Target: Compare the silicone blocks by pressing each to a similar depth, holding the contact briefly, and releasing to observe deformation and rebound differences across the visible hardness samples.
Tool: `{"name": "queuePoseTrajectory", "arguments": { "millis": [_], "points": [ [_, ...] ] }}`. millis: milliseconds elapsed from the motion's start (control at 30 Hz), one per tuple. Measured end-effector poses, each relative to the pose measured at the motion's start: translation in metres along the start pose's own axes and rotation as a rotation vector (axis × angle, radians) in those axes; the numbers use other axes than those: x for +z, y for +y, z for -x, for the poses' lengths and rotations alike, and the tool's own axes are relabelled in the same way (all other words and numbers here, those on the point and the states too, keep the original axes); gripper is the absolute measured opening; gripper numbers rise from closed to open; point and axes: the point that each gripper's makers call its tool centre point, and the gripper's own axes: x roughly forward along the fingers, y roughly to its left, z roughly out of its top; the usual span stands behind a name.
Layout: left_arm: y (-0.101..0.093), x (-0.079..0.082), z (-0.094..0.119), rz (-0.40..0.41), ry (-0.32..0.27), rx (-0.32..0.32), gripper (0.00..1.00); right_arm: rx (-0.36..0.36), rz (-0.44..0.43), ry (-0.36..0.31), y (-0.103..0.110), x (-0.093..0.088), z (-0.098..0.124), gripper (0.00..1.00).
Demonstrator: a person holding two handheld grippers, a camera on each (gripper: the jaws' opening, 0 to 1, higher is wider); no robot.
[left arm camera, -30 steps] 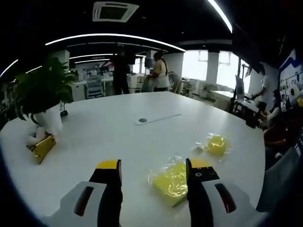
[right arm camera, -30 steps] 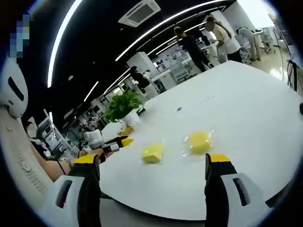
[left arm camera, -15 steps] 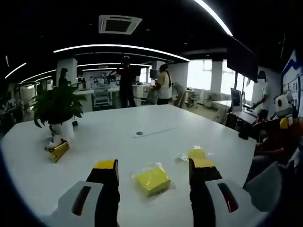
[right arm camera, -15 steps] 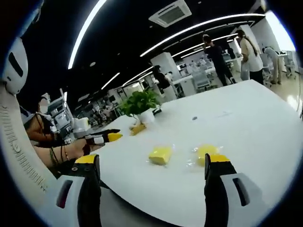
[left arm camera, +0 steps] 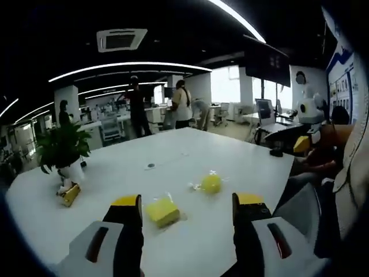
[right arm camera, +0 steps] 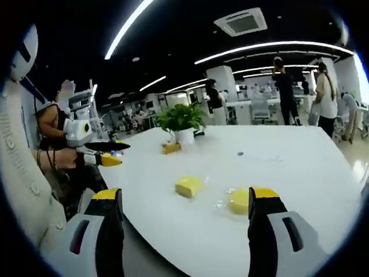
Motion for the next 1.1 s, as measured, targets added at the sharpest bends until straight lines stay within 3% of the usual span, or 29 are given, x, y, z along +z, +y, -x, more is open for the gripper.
{"name": "queuePoseTrajectory", "arguments": {
  "millis": [300,433,533,667,867,933,1100],
  "points": [
    [-0.012,0.003,0.001,-0.041,0.024,-0.007,0.63,0.014,-0.003,-0.02,-0.003,-0.001,0.005,0.81],
    [-0.019,0.008,-0.004,-0.034,0.035,-0.046,0.63,0.013,-0.02,-0.03,-0.003,-0.002,0.007,0.81],
    [-0.03,0.011,-0.011,0.064,0.037,-0.12,0.64,0.0,-0.035,-0.041,-0.006,-0.004,0.009,0.81],
    [-0.037,0.016,-0.025,0.166,0.091,-0.199,0.65,-0.014,-0.047,-0.047,-0.011,-0.008,0.013,0.81],
    [-0.037,0.035,-0.05,0.262,0.103,-0.242,0.65,-0.037,-0.069,-0.052,-0.023,-0.014,0.019,0.81],
    [-0.039,0.035,-0.059,0.268,0.114,-0.25,0.65,-0.038,-0.078,-0.061,-0.027,-0.014,0.02,0.81],
    [-0.046,0.03,-0.089,0.388,0.169,-0.286,0.68,-0.028,-0.077,-0.066,-0.037,-0.013,0.02,0.81]
  ]
}}
